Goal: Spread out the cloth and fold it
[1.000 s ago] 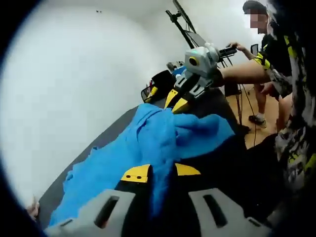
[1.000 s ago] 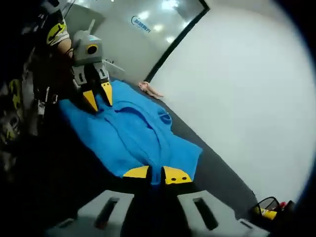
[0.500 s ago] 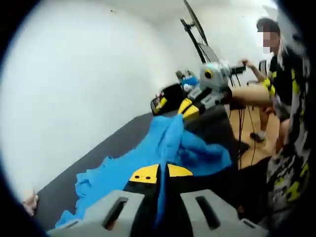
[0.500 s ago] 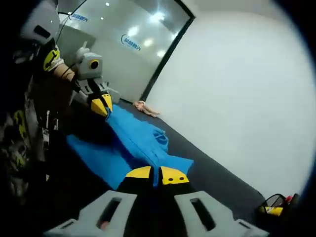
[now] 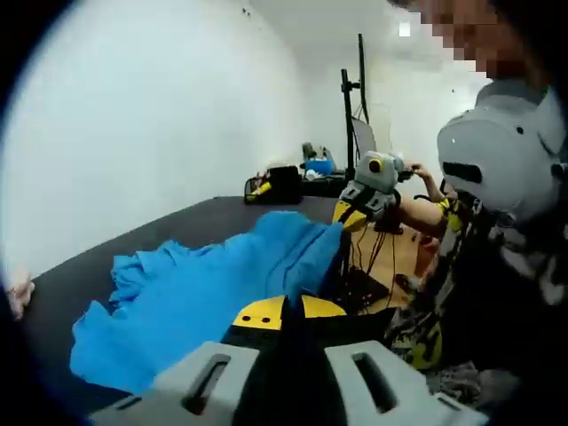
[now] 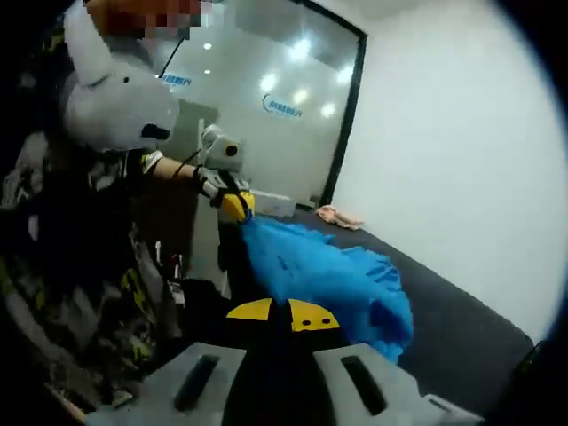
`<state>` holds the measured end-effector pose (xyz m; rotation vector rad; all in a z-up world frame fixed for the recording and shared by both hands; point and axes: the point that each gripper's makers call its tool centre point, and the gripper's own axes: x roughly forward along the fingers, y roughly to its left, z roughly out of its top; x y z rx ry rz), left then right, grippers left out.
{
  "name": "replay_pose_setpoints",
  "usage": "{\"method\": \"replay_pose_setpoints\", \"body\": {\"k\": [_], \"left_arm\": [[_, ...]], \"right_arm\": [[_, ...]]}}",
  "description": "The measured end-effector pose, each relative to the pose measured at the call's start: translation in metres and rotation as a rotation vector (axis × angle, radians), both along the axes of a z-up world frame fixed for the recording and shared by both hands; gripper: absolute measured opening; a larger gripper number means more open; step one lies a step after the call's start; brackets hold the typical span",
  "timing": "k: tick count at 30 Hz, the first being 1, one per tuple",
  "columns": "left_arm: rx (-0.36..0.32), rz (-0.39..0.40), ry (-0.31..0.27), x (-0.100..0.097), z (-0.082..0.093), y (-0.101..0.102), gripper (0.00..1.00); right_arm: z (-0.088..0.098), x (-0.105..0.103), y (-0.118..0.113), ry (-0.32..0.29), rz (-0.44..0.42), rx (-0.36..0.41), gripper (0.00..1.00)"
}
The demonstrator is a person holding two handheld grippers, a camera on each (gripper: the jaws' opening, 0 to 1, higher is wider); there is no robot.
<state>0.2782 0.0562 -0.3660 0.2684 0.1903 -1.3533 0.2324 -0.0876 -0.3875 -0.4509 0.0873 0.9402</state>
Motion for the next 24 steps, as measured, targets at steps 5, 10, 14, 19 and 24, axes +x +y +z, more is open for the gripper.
{"method": "replay_pose_setpoints", "body": {"k": [5,10,14,19,24], "left_arm": [[-0.047,0.058,-0.039,0.013,-0.005,0.001,0.03],[0.051,0.027,-0.182,0.006,-0.034,0.004,0.27],[0.034,0.023,-0.145,-0.006,-0.045,0.006,0.28],[0.097,-0.004,-0.304,-0.011,-0.061,-0.006,0.30],[0.041,0.101,-0.435,0.005,-0.056,-0.014,0.25]], "right_arm": [[-0.022,0.009,0.015,-0.092,-0.035,-0.031,0.04],[-0.025,0.001,0.016,-0.067,-0.029,-0.044,0.04],[-0.013,-0.012,0.021,0.011,-0.017,0.076,0.03],[0.023,-0.005,0.017,0.020,-0.061,0.272,0.03],[0.028,-0.013,0.015,0.025,-0.030,0.288,0.03]]}}
